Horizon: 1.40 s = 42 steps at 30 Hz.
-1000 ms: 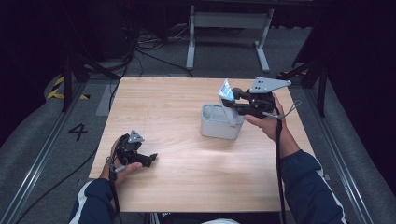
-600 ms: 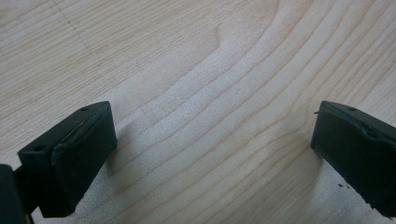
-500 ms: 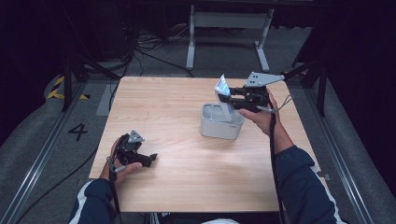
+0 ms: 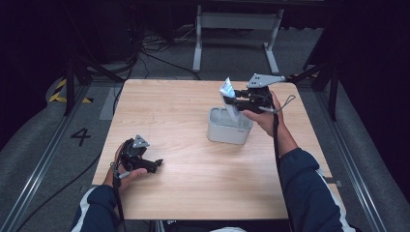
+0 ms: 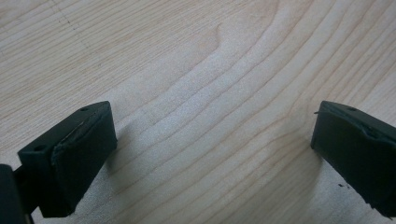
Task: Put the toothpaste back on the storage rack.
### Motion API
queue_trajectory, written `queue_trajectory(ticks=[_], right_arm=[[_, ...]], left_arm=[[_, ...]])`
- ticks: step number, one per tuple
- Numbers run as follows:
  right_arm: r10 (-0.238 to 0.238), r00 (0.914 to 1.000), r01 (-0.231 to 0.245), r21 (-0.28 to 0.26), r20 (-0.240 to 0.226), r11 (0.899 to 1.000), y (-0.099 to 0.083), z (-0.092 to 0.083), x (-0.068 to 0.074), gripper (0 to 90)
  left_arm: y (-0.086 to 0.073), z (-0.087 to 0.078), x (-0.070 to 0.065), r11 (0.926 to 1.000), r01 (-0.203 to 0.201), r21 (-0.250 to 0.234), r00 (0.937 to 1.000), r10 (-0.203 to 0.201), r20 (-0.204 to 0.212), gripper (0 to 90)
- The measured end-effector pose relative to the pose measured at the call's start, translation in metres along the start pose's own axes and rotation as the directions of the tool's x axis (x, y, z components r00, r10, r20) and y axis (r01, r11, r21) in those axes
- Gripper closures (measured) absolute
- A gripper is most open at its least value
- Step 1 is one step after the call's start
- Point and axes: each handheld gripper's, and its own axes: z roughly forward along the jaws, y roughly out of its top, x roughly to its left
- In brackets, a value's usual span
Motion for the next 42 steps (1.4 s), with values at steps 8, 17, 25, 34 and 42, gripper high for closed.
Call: queue_trajectory(ticks=[8,17,25,34,42], right_arm=[[0.007,1.0,-0.007,0.006,-0.004,1.0,-0.005,0.004,-0.001,64.6],[0.013,0.9999,-0.013,0.022,-0.01,1.0,-0.015,0.007,-0.003,64.4],[0.01,0.9998,-0.01,0.038,-0.019,0.999,-0.025,0.007,-0.001,64.2],[0.013,0.9996,-0.012,0.058,-0.027,0.998,-0.038,0.004,0.0,64.0],[-0.006,0.9996,0.008,0.078,-0.028,0.997,-0.044,0.004,0.002,63.9]], left_arm=[[0.0,0.0,0.0,1.0,-0.005,-0.001,1.0,0.005,-0.002,0.5],[0.0,0.0,0.0,1.0,-0.006,-0.003,1.0,0.006,-0.003,0.5],[0.0,0.0,0.0,1.0,-0.004,-0.003,1.0,0.004,-0.001,0.5],[0.0,0.0,0.0,1.0,0.001,-0.003,1.0,-0.001,-0.001,0.5],[0.0,0.0,0.0,1.0,-0.005,-0.002,1.0,0.005,-0.002,0.5]])
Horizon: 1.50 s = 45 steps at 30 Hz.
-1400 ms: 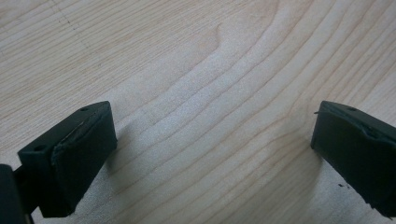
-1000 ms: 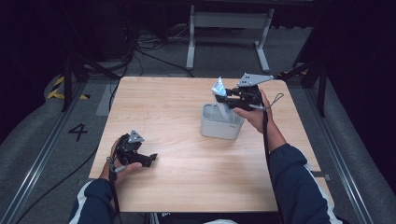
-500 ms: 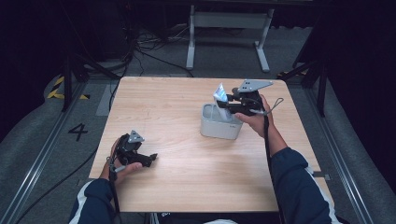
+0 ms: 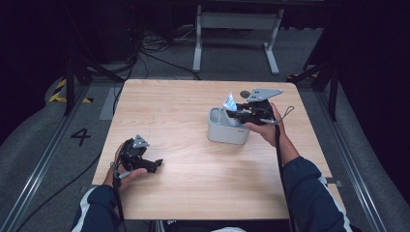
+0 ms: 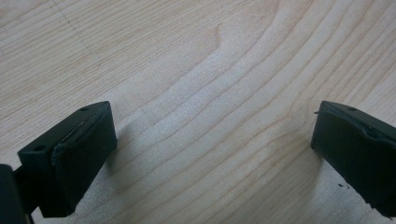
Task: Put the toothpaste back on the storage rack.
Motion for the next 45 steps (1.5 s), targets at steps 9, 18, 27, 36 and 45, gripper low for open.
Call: queue_trajectory(ticks=[9,18,27,36,45], right_arm=[[-0.004,1.0,0.004,0.019,-0.003,1.0,-0.006,0.0,0.0,63.7],[-0.009,0.9999,0.009,0.038,-0.006,0.999,-0.012,0.0,0.0,63.5],[-0.019,0.9998,0.02,0.07,-0.007,0.997,-0.016,0.001,0.0,63.2],[-0.013,0.9999,0.013,0.078,-0.008,0.997,-0.018,0.0,-0.002,62.9],[-0.006,0.9999,0.007,0.08,-0.01,0.997,-0.019,-0.001,-0.002,62.5]], left_arm=[[0.0,0.0,0.0,1.0,0.005,0.0,1.0,-0.005,0.001,0.5],[0.0,0.0,0.0,1.0,-0.005,-0.003,1.0,0.005,-0.004,0.5],[0.0,0.0,0.0,1.0,-0.002,-0.003,1.0,0.002,-0.003,0.5],[0.0,0.0,0.0,1.0,-0.003,-0.001,1.0,0.003,-0.002,0.5],[0.0,0.0,0.0,1.0,-0.001,-0.002,1.0,0.001,-0.001,0.5]])
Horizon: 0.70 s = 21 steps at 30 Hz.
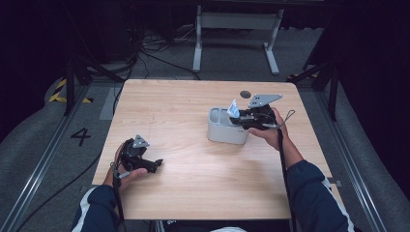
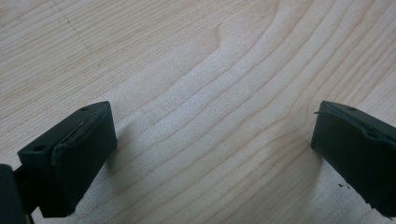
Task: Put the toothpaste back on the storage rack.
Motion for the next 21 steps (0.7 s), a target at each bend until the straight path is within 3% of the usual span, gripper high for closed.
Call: queue_trajectory(ticks=[21], right_arm=[[-0.008,0.9999,0.007,-0.02,-0.008,1.0,0.004,-0.0045,0.0034,62.4]], left_arm=[[-0.0001,-0.0001,-0.0004,1.0,0.006,0.003,1.0,-0.006,0.002,0.4]])
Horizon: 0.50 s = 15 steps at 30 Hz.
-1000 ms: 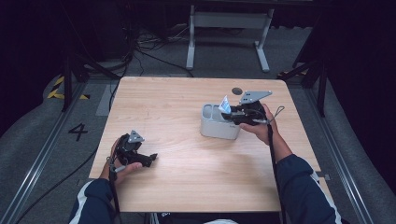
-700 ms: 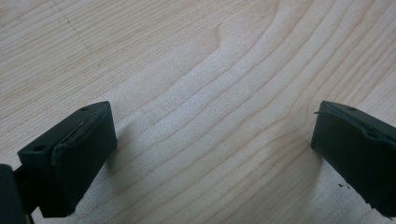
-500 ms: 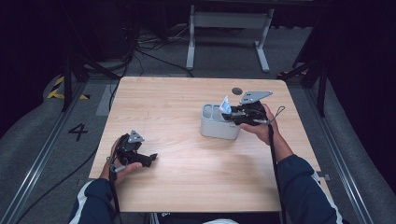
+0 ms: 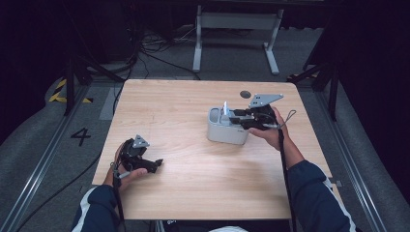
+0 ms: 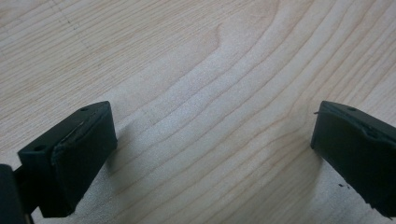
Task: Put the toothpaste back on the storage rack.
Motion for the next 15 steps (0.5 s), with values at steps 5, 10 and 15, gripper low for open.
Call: queue_trajectory(ticks=[5,10,15], right_arm=[[0.002,1.0,-0.002,-0.003,-0.001,1.0,0.0,-0.0023,-0.0005,62.9],[-0.001,1.0,0.001,0.003,-0.003,1.0,-0.0004,-0.0034,-0.0003,62.4],[-0.009,1.0,0.009,0.005,0.0,1.0,-0.0002,-0.0034,0.0014,62.5]], left_arm=[[-0.0001,0.0001,-0.0001,1.0,0.001,-0.002,1.0,-0.001,-0.001,0.5],[-0.0001,0.0002,-0.0001,1.0,0.001,-0.002,1.0,-0.001,-0.001,0.5],[-0.0001,0.0001,-0.0001,1.0,0.001,-0.002,1.0,-0.001,-0.001,0.5]])
